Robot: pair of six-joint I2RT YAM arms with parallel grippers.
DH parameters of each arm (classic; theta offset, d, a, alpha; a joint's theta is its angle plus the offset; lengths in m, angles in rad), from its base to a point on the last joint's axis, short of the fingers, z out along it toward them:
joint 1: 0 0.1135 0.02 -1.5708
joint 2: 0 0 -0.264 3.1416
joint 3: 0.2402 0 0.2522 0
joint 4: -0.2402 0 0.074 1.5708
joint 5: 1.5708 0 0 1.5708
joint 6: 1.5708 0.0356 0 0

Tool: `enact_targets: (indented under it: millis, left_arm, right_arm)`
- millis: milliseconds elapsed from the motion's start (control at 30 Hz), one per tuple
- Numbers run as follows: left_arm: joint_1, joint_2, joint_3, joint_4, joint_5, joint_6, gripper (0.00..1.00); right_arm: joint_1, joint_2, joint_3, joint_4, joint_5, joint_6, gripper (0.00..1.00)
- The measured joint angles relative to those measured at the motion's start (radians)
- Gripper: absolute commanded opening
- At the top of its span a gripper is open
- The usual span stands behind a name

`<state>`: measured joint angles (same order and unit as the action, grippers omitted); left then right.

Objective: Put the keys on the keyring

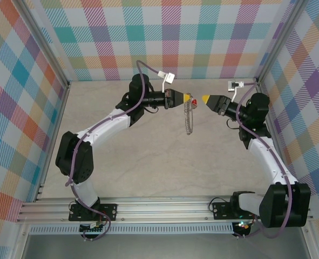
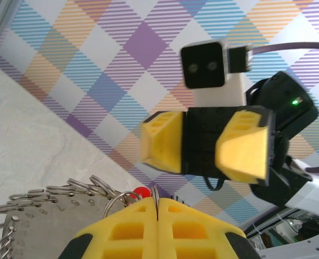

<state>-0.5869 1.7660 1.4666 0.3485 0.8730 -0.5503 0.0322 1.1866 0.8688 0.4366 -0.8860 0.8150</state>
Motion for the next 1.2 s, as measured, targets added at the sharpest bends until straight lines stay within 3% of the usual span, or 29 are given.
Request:
enact_targets:
  millis: [233, 533, 633, 867, 1200]
  left_arm:
    - [-0.001, -0.034, 0.000, 0.024, 0.009, -0.008, 0.00]
    - [-0.009, -0.039, 0.000, 0.025, 0.026, -0.011, 0.00]
    - [-0.013, -0.039, 0.000, 0.025, 0.026, -0.012, 0.00]
    - [-0.013, -0.039, 0.000, 0.029, 0.023, -0.023, 0.00]
    - [-0.013, -0.039, 0.000, 0.048, 0.015, -0.039, 0.00]
  right_arm:
    - [0.000, 0.027, -0.010, 0.132, -0.020, 0.065, 0.59]
    - [0.036, 0.096, -0.010, 0.305, -0.078, 0.144, 0.55]
    - [0.054, 0.113, -0.010, 0.340, -0.097, 0.164, 0.49]
    - [0.071, 0.114, -0.021, 0.401, -0.123, 0.188, 0.20]
    - [0.086, 0.114, -0.052, 0.408, -0.126, 0.194, 0.05]
